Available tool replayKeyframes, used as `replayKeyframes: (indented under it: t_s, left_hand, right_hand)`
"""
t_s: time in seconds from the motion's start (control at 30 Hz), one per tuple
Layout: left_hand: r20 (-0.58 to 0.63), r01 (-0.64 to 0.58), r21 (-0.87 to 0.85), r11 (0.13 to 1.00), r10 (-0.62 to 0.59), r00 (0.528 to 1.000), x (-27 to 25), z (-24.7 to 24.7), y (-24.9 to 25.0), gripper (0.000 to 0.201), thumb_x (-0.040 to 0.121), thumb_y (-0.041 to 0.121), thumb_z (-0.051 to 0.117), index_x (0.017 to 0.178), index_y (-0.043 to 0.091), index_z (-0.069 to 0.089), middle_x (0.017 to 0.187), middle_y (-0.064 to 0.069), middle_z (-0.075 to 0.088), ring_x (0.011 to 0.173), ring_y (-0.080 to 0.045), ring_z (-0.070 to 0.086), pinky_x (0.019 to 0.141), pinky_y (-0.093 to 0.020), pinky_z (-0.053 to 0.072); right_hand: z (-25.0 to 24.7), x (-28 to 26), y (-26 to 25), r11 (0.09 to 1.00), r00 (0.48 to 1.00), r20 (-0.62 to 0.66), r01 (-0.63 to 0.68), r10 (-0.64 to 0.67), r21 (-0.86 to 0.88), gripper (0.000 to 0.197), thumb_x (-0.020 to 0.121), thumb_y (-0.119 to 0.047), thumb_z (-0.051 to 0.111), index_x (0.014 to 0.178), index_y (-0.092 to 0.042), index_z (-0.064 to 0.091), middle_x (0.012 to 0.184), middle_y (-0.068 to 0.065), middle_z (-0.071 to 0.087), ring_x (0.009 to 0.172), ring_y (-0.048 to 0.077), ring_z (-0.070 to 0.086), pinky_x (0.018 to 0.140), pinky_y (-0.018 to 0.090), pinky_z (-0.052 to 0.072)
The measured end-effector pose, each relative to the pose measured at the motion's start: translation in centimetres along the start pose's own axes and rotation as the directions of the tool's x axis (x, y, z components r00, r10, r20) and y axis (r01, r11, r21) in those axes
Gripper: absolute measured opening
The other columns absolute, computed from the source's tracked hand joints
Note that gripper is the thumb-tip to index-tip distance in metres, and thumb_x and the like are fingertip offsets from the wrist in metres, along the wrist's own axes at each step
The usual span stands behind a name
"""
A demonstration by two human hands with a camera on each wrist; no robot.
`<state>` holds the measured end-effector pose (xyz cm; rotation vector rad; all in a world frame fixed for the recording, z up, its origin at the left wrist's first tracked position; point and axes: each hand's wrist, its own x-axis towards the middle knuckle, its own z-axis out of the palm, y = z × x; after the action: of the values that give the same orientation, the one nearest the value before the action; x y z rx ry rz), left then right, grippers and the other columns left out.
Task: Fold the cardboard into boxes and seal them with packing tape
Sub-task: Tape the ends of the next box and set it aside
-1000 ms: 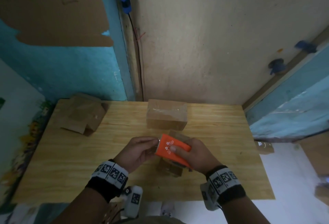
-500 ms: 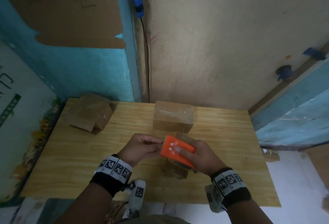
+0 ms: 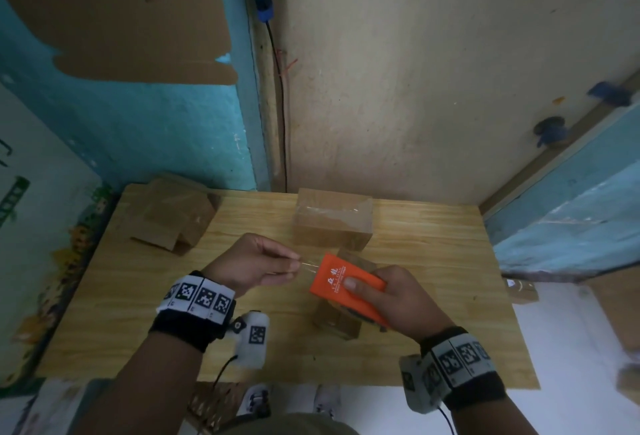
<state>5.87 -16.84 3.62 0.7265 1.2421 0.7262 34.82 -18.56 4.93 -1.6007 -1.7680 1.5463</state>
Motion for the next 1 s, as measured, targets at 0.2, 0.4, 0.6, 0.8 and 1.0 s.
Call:
replayKeyframes:
  t_s: [0.2,0.4,0.6,0.8,1.0]
  left_hand:
    - [-0.013,0.008,-0.007,1.0,-0.008,1.0,0.2,-0.8,-0.2,0.02,0.078,-0.003,0.079,0.098,-0.003,0.078,0.101,-0.023,0.076,0.092,-0.028,0.076,0.078,-0.031,0.064]
    - [-0.09,0.038,-0.013,0.999,-0.039,0.995,0.3,-4.2,0.0,0.022,0.07,0.003,0.082,0.091,0.0,0.08,0.102,-0.021,0.077,0.095,-0.027,0.076,0.08,-0.031,0.063]
    - [-0.123,0.126,-0.057,0.99,-0.132,0.984,1.7,-4.3,-1.8,0.026,0.068,-0.002,0.083,0.094,-0.003,0.08,0.103,-0.022,0.077,0.094,-0.028,0.077,0.078,-0.029,0.063]
    - [-0.146,0.12,-0.124,0.985,-0.137,0.98,2.6,-4.6,-3.9,0.02,0.079,-0.003,0.079,0.099,-0.005,0.079,0.103,-0.021,0.077,0.093,-0.026,0.077,0.076,-0.028,0.063]
    - [-0.145,0.087,-0.133,0.987,-0.106,0.984,4.1,-3.3,-5.3,0.024,0.083,-0.009,0.076,0.106,-0.01,0.073,0.102,-0.021,0.077,0.092,-0.025,0.076,0.075,-0.027,0.062]
  right_hand:
    - [0.1,-0.3,-0.4,0.998,1.0,-0.014,0.013,-0.014,-0.06,0.084,0.071,-0.093,0.063,0.09,-0.012,0.077,0.081,0.009,0.078,0.065,0.026,0.077,0.06,0.049,0.064]
    - [-1.3,-1.3,0.8,0.999,0.998,-0.053,-0.04,0.039,-0.01,0.083,0.074,-0.088,0.068,0.082,-0.006,0.077,0.073,0.016,0.076,0.059,0.031,0.074,0.055,0.045,0.06]
    - [-0.9,-0.9,0.7,0.995,0.995,-0.018,-0.096,0.096,0.005,0.075,0.078,-0.08,0.072,0.083,-0.006,0.078,0.076,0.015,0.078,0.062,0.035,0.075,0.057,0.045,0.06]
    - [-0.3,-0.8,1.5,0.996,0.994,-0.058,-0.092,0.093,0.012,0.077,0.073,-0.083,0.07,0.081,-0.007,0.078,0.073,0.015,0.076,0.059,0.033,0.073,0.053,0.045,0.06]
    - [-0.7,-0.7,1.8,0.993,0.992,-0.048,-0.119,0.121,0.026,0.078,0.072,-0.082,0.072,0.086,-0.006,0.078,0.079,0.016,0.078,0.066,0.038,0.076,0.057,0.049,0.062]
